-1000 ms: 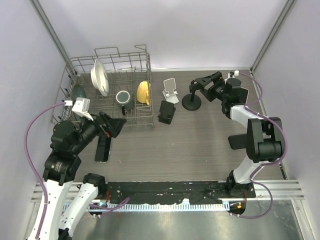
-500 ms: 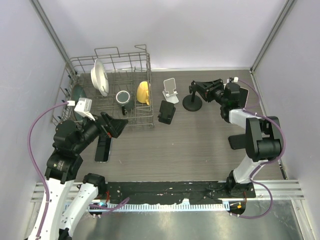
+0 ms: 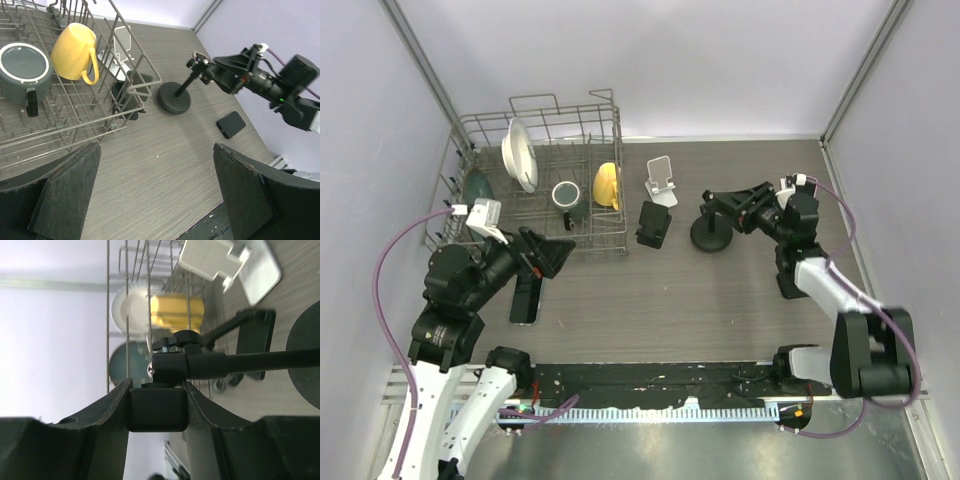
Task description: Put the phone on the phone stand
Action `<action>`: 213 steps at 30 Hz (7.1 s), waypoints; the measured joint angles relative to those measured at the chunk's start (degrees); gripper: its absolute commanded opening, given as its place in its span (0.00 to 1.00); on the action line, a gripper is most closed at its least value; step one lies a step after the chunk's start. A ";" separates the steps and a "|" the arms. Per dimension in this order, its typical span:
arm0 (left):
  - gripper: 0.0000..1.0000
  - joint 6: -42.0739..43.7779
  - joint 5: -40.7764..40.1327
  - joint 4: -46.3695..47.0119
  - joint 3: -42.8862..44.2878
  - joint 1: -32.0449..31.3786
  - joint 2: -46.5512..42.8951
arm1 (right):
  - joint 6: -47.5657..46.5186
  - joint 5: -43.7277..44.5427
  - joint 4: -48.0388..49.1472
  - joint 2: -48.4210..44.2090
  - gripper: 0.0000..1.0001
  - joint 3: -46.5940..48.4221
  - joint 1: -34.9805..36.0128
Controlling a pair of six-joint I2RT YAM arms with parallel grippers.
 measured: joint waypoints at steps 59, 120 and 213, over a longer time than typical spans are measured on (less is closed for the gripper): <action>1.00 -41.40 -44.57 -29.88 -8.15 12.72 10.58 | -33.18 1.73 -37.03 -35.45 0.82 -4.70 21.46; 0.00 -53.00 -10.58 -8.31 -27.54 22.93 30.77 | -44.04 9.81 -42.77 -31.17 0.78 6.69 32.57; 1.00 -7.67 -23.98 -11.30 0.96 -4.59 -11.98 | -24.85 62.10 -61.20 49.33 0.81 57.35 74.07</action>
